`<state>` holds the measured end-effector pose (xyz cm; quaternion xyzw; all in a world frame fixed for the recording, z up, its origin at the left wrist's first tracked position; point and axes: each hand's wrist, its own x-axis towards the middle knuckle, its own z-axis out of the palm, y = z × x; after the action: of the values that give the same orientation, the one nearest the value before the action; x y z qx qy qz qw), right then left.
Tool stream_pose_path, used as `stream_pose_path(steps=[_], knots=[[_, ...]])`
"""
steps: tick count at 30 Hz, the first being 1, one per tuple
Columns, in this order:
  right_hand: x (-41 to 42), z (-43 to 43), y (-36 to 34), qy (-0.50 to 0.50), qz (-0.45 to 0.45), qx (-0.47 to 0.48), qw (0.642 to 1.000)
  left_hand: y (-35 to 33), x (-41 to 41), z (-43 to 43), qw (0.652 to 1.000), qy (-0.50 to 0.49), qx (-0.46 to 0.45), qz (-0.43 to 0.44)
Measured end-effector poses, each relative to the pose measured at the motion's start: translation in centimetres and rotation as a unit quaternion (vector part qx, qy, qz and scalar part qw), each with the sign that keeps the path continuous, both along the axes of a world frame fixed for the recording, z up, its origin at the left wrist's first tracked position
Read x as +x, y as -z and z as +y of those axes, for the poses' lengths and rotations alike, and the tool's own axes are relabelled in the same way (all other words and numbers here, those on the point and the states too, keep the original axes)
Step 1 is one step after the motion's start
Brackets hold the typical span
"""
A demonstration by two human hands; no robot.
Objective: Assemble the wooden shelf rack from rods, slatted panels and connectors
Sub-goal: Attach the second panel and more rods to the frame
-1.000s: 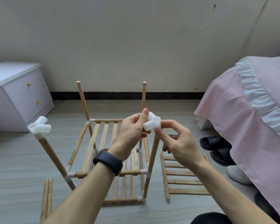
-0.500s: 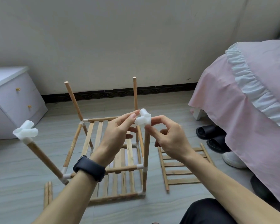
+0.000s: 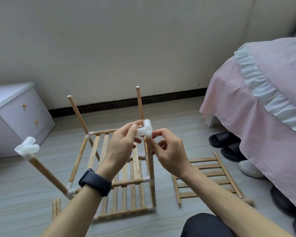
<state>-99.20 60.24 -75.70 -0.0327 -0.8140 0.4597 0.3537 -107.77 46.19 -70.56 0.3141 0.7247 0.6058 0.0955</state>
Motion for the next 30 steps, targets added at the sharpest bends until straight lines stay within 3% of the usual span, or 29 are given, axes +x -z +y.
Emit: stream_pose_path(steps=[6,12,24,27,30], knots=[[-0.2,-0.3,0.5,0.008,0.036,0.04,0.999,0.6,0.2,0.1,0.993,-0.044,-0.051,0.098],[-0.3,-0.1,0.6,0.007,0.044,0.093,0.995,0.8,-0.2,0.2,0.958,-0.029,-0.143,0.245],[-0.5,0.1,1.3,0.02,0.073,0.08,0.994,0.1,-1.9,0.3,0.946,0.069,-0.187,0.257],[-0.6,0.6,0.6,-0.003,0.033,0.043,0.999,-0.3,-2.4,0.4,0.938,0.069,-0.198,0.274],[-0.9,1.5,-0.7,-0.094,-0.035,0.002,0.995,-0.7,-3.0,0.2,0.929,0.052,-0.21,0.301]])
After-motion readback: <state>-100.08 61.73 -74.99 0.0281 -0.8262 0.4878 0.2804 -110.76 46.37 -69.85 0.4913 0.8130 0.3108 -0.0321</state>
